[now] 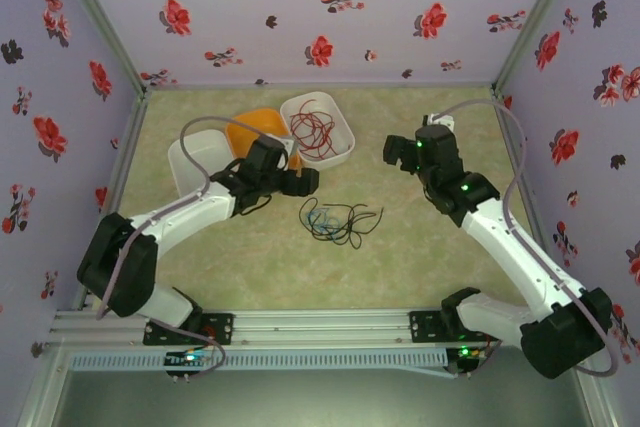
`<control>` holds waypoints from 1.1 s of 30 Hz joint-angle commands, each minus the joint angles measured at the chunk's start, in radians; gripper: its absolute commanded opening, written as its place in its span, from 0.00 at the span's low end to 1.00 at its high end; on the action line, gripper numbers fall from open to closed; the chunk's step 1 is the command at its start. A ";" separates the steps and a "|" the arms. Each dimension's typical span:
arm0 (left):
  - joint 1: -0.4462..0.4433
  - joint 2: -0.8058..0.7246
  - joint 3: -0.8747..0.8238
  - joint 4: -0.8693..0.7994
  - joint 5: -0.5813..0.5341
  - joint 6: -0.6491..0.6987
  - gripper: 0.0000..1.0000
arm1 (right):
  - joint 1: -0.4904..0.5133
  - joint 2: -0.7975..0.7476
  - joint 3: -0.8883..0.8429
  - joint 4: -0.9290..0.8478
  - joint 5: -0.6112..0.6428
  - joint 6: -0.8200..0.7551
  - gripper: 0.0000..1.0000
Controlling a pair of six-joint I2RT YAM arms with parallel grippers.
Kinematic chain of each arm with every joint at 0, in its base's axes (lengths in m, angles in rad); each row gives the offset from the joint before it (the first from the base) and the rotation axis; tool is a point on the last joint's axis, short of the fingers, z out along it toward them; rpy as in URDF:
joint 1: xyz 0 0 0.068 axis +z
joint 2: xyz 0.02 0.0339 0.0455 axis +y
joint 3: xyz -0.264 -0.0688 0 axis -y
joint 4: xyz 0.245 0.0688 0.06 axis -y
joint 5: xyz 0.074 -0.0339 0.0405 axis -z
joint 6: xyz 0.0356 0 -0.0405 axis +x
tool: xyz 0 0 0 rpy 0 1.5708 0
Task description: Untangle the cables
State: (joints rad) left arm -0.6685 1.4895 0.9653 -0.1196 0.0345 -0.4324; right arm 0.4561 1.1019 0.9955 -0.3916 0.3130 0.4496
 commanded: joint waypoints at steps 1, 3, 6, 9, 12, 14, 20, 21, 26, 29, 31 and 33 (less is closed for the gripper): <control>-0.012 0.037 -0.015 0.022 0.028 -0.023 0.86 | -0.008 0.005 -0.001 -0.019 -0.013 0.021 0.99; -0.014 0.057 -0.010 -0.011 0.027 -0.020 0.79 | -0.008 0.003 -0.001 -0.023 -0.018 0.024 0.99; -0.018 0.080 -0.010 -0.065 0.029 -0.014 0.73 | -0.008 0.004 0.000 -0.027 -0.023 0.026 0.99; -0.033 0.096 -0.008 -0.100 0.029 0.001 0.71 | -0.008 0.007 -0.005 -0.032 -0.027 0.031 0.99; -0.045 0.121 -0.005 -0.108 0.029 0.000 0.66 | -0.008 0.026 -0.003 -0.038 -0.043 0.042 0.99; -0.051 0.140 -0.002 -0.103 0.031 -0.004 0.65 | -0.008 0.049 0.005 -0.045 -0.071 0.048 0.99; -0.057 0.176 -0.012 -0.091 0.041 -0.023 0.56 | -0.007 0.180 0.060 -0.082 -0.257 0.069 0.83; -0.058 0.178 -0.018 -0.089 0.041 -0.026 0.55 | -0.006 0.207 0.068 -0.083 -0.302 0.077 0.78; -0.058 0.179 -0.058 -0.067 0.043 -0.056 0.52 | 0.035 0.332 0.092 -0.072 -0.471 0.155 0.62; -0.057 0.178 -0.082 -0.044 0.054 -0.077 0.51 | 0.090 0.413 0.135 -0.103 -0.502 0.186 0.57; -0.058 0.179 -0.093 -0.034 0.059 -0.088 0.49 | 0.128 0.479 0.177 -0.135 -0.523 0.189 0.54; -0.058 0.177 -0.104 -0.024 0.062 -0.095 0.48 | 0.160 0.536 0.208 -0.148 -0.541 0.191 0.52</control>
State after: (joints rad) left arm -0.7200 1.6596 0.8799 -0.1738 0.0765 -0.4965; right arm 0.5781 1.5826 1.1488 -0.4870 -0.1589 0.6102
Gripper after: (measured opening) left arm 0.484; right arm 0.526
